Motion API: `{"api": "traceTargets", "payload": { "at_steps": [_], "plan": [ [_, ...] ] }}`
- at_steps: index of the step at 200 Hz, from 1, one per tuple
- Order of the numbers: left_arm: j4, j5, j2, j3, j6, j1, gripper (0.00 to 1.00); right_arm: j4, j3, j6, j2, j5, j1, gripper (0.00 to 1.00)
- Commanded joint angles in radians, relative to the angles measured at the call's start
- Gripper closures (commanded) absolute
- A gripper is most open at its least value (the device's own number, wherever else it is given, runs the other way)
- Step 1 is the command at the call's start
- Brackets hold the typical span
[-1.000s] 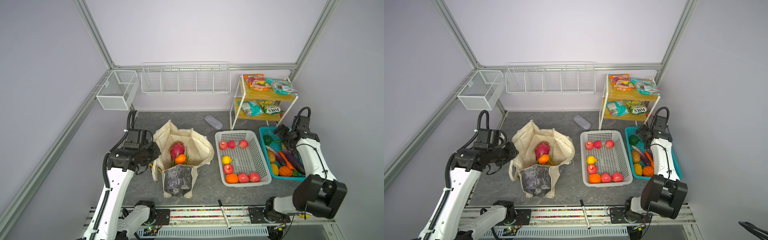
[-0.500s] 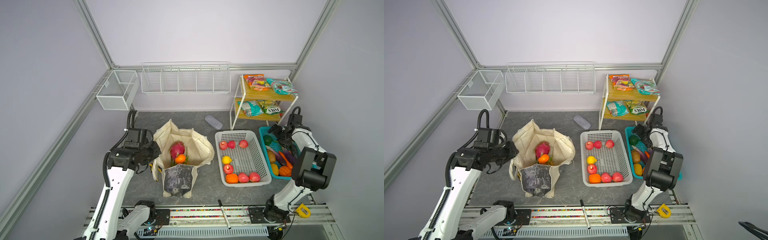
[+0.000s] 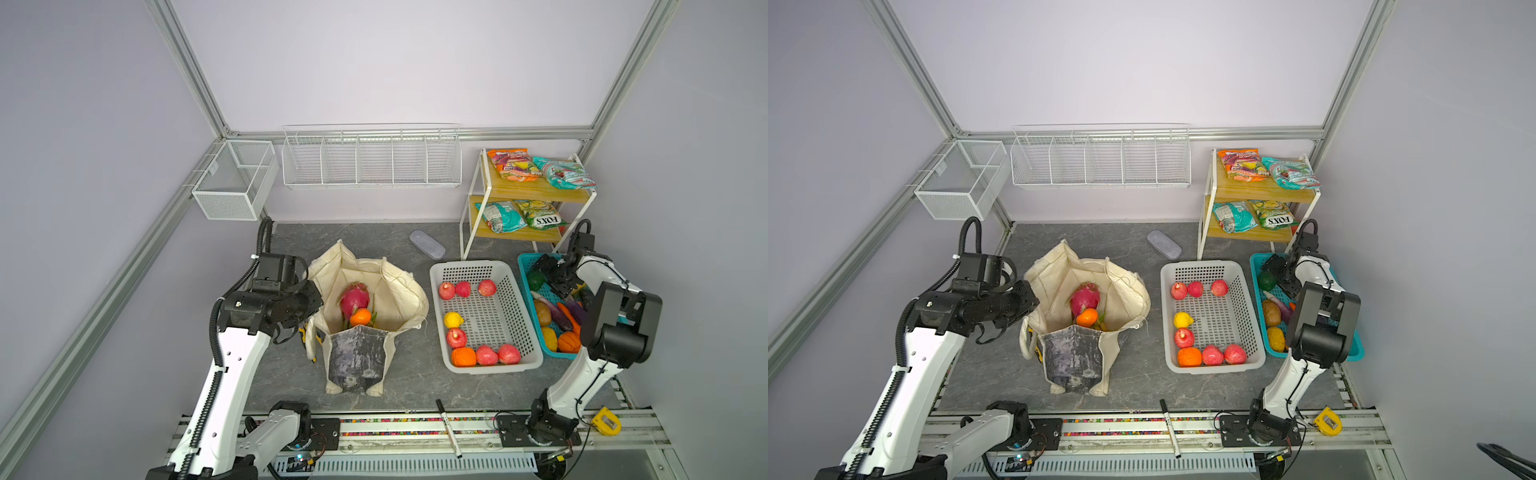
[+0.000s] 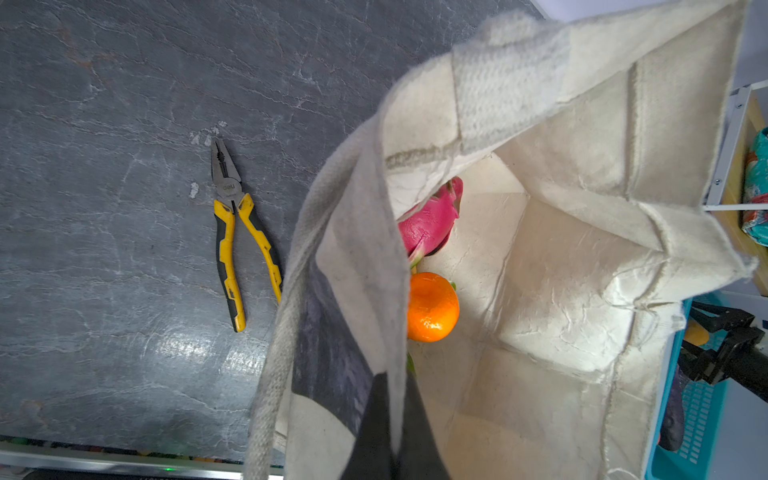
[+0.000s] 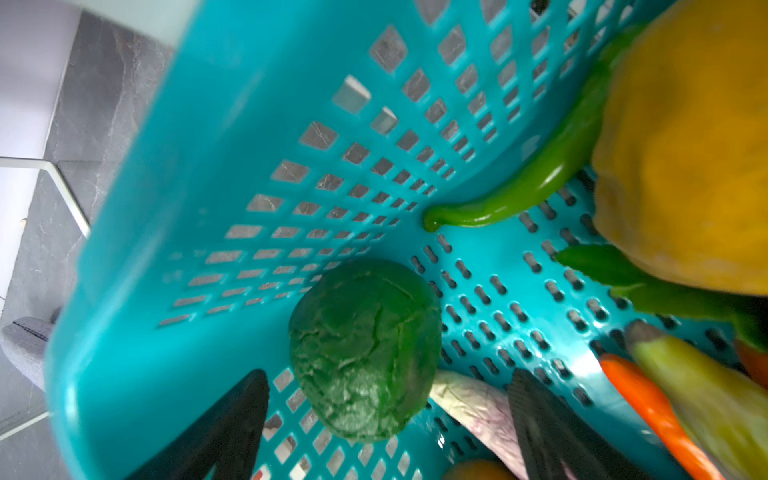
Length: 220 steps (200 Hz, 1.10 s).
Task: Place the food into the grocery bag and tie it
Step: 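Lower the right gripper onto the green broccoli and close, then lift the broccoli with the right gripper and carry it over the bag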
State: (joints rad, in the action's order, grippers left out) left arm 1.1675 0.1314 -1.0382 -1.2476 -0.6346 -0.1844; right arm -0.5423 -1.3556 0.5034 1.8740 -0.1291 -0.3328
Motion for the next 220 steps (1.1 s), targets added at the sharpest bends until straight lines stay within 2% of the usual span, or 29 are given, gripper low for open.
{"api": "traceTargets", "payload": {
  "at_steps": [1, 69, 132, 171, 220],
  "plan": [
    [-0.009, -0.005, 0.001, -0.033, -0.002, -0.006, 1.00, 0.032, 0.006, 0.021, 0.029, -0.018, 0.009, 0.09],
    [-0.003, -0.012, 0.001, -0.039, -0.004, -0.005, 1.00, 0.065, -0.022, 0.050, 0.085, -0.023, 0.023, 0.13],
    [-0.012, -0.014, -0.002, -0.038, -0.007, -0.006, 1.00, 0.057, -0.026, 0.059, 0.073, -0.004, 0.020, 0.32],
    [-0.022, -0.012, 0.000, -0.033, -0.007, -0.006, 1.00, 0.009, -0.047, 0.068, 0.009, -0.010, 0.010, 0.39],
    [-0.045, -0.003, 0.007, -0.016, -0.007, -0.006, 1.00, -0.099, -0.072, 0.080, -0.162, -0.036, 0.013, 0.40]
  ]
}}
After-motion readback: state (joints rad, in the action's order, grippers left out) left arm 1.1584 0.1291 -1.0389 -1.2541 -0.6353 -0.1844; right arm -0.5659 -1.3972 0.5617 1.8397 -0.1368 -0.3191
